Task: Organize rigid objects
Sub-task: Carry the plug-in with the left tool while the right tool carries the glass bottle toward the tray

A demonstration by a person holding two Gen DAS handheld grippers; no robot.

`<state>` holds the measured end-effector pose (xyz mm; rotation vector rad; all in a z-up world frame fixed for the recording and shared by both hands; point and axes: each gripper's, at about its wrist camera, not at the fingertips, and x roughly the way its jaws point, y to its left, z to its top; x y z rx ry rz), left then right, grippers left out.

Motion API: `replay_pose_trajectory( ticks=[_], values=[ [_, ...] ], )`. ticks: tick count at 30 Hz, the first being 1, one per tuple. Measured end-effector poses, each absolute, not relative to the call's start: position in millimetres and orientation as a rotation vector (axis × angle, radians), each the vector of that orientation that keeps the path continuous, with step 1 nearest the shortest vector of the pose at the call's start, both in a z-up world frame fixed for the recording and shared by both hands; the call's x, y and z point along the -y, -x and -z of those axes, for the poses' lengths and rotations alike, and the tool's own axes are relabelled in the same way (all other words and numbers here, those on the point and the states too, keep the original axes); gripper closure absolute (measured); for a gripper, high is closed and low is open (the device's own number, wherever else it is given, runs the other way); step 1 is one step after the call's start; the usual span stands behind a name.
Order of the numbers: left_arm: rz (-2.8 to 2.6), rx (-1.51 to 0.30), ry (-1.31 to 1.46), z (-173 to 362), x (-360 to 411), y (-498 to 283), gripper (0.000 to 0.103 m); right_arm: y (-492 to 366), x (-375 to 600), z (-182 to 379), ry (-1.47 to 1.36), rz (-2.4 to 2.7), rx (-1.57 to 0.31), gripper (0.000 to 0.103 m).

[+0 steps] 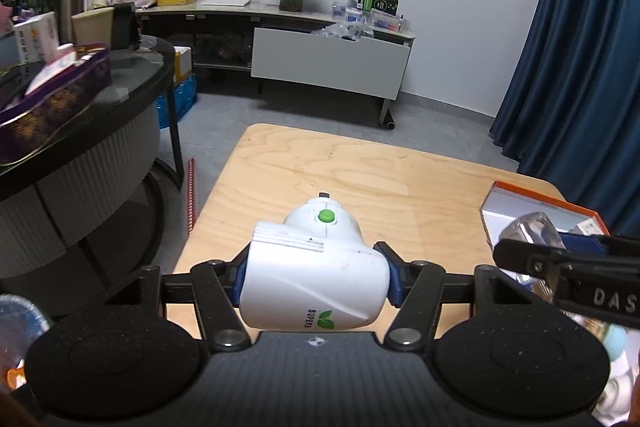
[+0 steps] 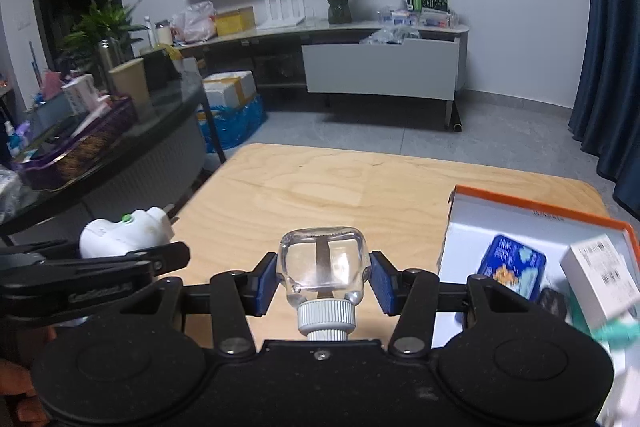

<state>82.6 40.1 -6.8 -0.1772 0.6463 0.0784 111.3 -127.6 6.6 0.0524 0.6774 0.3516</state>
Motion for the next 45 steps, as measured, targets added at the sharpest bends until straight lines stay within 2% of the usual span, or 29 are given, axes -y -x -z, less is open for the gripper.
replay_pose_trajectory(
  ticks=[20, 45],
  values=[
    [-0.063, -0.575, 0.156, -19.4, -22.9, -20.7, 0.042, -20.6, 146.6, -38.1, -0.075, -0.335, -0.582, 0.043],
    [0.023, -0.576, 0.108, -20.1, 8.9, -13.3, 0.042, -2.4, 190.8, -43.4, -0.131, -0.269, -0.546, 0.043]
  ],
)
